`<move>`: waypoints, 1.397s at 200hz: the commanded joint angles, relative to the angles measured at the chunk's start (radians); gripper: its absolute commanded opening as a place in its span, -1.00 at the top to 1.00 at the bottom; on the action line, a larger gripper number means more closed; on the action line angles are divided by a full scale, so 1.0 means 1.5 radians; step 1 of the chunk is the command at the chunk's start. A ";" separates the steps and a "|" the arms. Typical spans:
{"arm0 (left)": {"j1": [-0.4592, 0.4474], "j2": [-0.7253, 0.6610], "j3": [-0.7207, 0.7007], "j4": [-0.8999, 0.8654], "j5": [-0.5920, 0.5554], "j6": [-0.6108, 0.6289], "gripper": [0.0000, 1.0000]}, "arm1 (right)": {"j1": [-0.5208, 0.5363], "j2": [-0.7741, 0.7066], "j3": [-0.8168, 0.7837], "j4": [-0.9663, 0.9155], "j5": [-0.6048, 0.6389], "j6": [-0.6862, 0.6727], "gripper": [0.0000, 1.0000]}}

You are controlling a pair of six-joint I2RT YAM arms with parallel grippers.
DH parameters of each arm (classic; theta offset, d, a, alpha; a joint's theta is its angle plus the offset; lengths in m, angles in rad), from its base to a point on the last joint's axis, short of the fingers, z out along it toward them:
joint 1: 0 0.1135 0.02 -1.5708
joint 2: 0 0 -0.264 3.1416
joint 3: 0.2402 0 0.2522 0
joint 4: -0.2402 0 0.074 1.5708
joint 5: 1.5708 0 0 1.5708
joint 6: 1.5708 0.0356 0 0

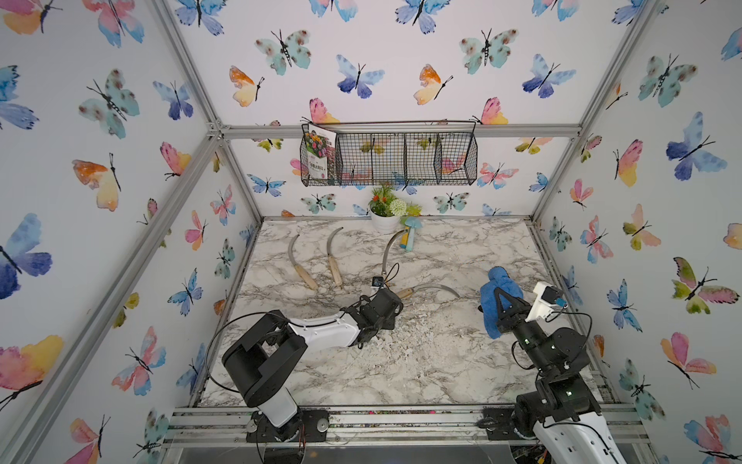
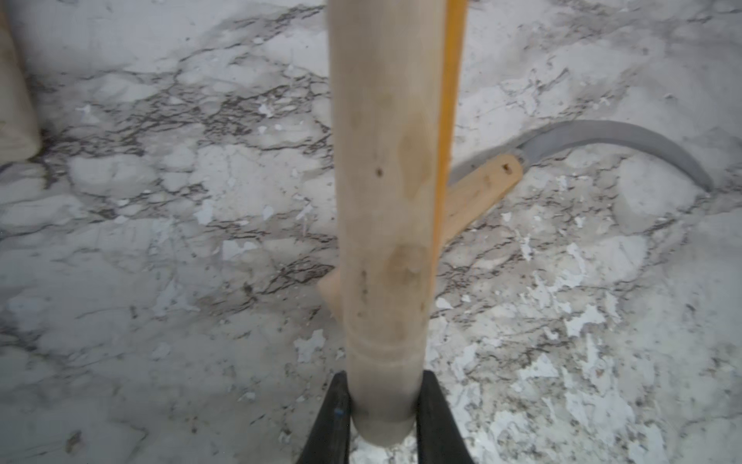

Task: Wipe small sickles with rags
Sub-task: Place the small sickle at the center of the board.

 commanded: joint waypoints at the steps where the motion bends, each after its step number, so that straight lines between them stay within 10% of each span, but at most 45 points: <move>1: 0.046 -0.011 0.018 -0.084 -0.007 -0.043 1.00 | -0.002 -0.014 0.027 -0.065 0.060 0.027 0.96; 110: 0.121 0.104 0.185 -0.293 -0.055 -0.098 1.00 | -0.002 -0.131 0.096 -0.174 -0.075 0.111 0.97; 279: 0.243 0.353 0.430 -0.441 0.062 -0.056 1.00 | -0.002 -0.138 0.114 -0.218 0.027 0.050 0.97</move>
